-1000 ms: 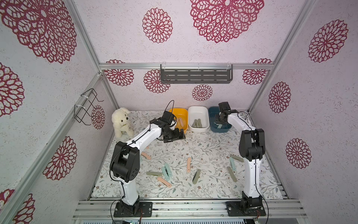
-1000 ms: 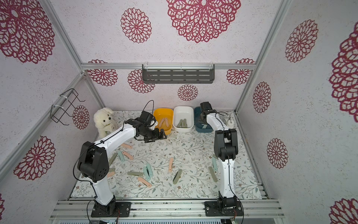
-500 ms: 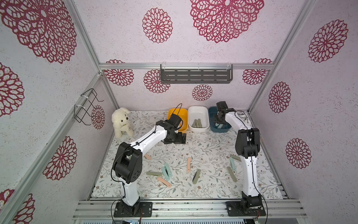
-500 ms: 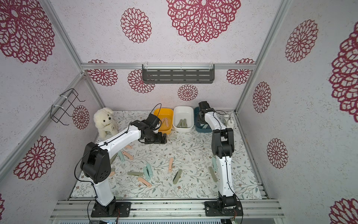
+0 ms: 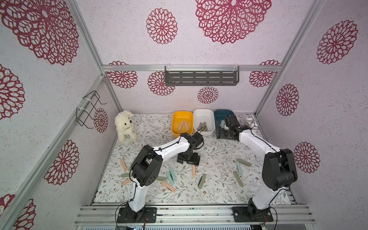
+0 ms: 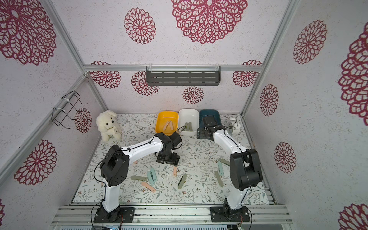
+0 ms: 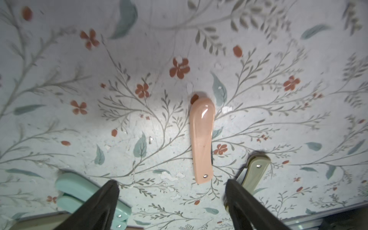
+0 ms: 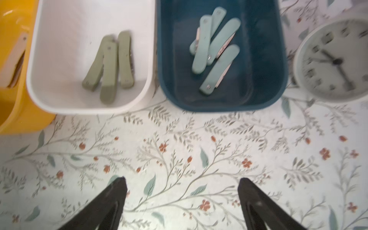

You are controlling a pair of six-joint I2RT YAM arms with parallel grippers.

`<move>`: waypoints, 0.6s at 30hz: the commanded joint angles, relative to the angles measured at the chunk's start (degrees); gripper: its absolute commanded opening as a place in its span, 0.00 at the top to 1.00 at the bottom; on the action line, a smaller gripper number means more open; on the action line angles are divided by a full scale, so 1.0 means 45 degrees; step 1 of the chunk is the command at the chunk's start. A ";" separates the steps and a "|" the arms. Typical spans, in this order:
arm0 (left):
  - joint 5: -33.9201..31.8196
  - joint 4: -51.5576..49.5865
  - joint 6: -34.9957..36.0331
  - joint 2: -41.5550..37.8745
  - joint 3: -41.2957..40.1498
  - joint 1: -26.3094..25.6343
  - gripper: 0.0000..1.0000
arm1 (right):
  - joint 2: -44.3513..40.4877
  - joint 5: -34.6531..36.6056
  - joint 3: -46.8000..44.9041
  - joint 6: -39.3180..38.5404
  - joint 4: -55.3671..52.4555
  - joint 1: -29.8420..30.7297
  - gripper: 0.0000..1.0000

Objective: Place the fruit knives into the storage box by color
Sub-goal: Pick up the fruit knife from the center of the board.

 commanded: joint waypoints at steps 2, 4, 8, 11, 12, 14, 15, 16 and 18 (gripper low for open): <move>-0.0657 -0.0778 -0.0445 0.0706 0.1014 -0.0683 0.11 | -0.0839 -0.0915 -0.1742 0.0336 0.1117 -0.0025 0.06; -0.0910 -0.0818 -0.0464 0.1222 0.1392 -0.0873 0.14 | -0.1158 -0.1106 -0.2206 0.0271 0.1333 -0.0025 0.05; -0.1274 -0.0767 -0.0714 0.2018 0.1644 -0.0955 0.23 | -0.1739 -0.1688 -0.2891 -0.0013 0.1817 -0.0025 0.01; -0.1418 -0.0570 -0.0869 0.2138 0.1395 -0.0956 0.29 | -0.1987 -0.1790 -0.3157 -0.0186 0.1969 -0.0044 0.01; -0.1420 -0.0510 -0.0889 0.2182 0.1340 -0.0965 0.31 | -0.2046 -0.1808 -0.3213 -0.0211 0.2033 -0.0044 0.01; -0.1438 -0.0417 -0.0878 0.2260 0.1279 -0.0964 0.35 | -0.2105 -0.1939 -0.3281 -0.0207 0.2136 -0.0048 0.01; -0.1425 -0.0389 -0.0854 0.2301 0.1250 -0.0949 0.35 | -0.2091 -0.2035 -0.3253 -0.0215 0.2156 -0.0046 0.01; -0.1419 -0.0352 -0.0807 0.2334 0.1232 -0.0936 0.37 | -0.2091 -0.2062 -0.3234 -0.0207 0.2169 -0.0044 0.01; -0.1418 -0.0180 -0.0700 0.2367 0.1043 -0.0926 0.40 | -0.2108 -0.2134 -0.3241 -0.0181 0.2233 -0.0054 0.01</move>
